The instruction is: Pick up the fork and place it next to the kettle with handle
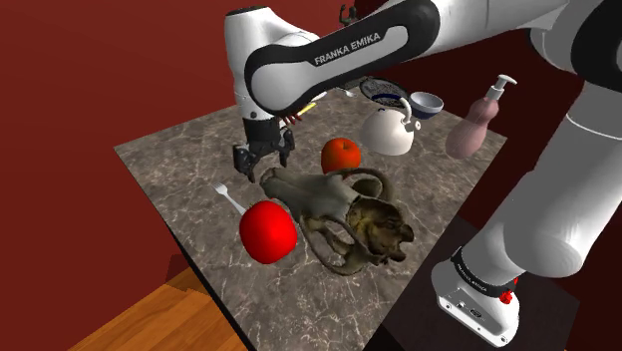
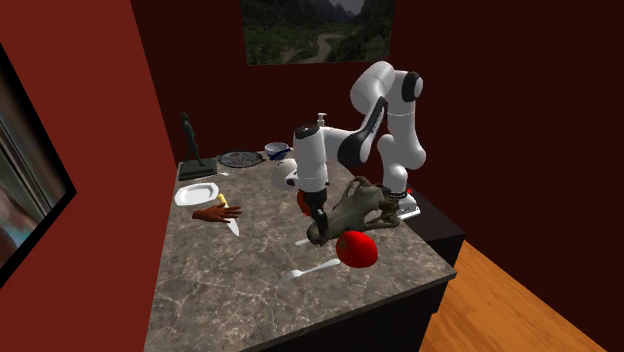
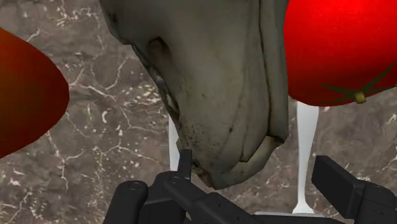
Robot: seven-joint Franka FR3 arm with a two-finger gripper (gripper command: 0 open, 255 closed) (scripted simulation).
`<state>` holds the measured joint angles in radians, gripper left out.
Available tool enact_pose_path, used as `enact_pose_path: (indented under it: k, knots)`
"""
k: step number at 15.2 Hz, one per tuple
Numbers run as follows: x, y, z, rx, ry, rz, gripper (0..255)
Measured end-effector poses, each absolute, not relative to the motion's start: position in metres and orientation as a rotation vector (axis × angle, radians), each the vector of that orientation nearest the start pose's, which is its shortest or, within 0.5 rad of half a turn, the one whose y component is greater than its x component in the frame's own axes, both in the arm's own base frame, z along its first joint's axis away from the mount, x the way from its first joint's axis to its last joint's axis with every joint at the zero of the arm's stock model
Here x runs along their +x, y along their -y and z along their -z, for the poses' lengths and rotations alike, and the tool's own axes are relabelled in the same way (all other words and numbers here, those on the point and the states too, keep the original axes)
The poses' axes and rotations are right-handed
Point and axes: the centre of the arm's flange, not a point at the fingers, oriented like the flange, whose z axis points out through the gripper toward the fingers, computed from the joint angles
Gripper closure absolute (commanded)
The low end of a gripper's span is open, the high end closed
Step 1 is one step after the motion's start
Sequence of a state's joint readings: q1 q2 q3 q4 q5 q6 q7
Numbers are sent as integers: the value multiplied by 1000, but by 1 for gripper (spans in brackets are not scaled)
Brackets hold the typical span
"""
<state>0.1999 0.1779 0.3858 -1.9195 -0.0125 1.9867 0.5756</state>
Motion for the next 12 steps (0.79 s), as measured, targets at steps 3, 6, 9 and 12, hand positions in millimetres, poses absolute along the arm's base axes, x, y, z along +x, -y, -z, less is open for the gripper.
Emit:
enact_pose_path:
  k: [3, 6, 9, 12]
  knots:
    - [510, -347, -381, -3143, 38, -179, 0]
    - [520, -378, -362, -3142, 60, -192, 0]
    - [527, -399, -342, -3142, 71, -198, 0]
    - [527, -403, -329, -3142, 71, -198, 0]
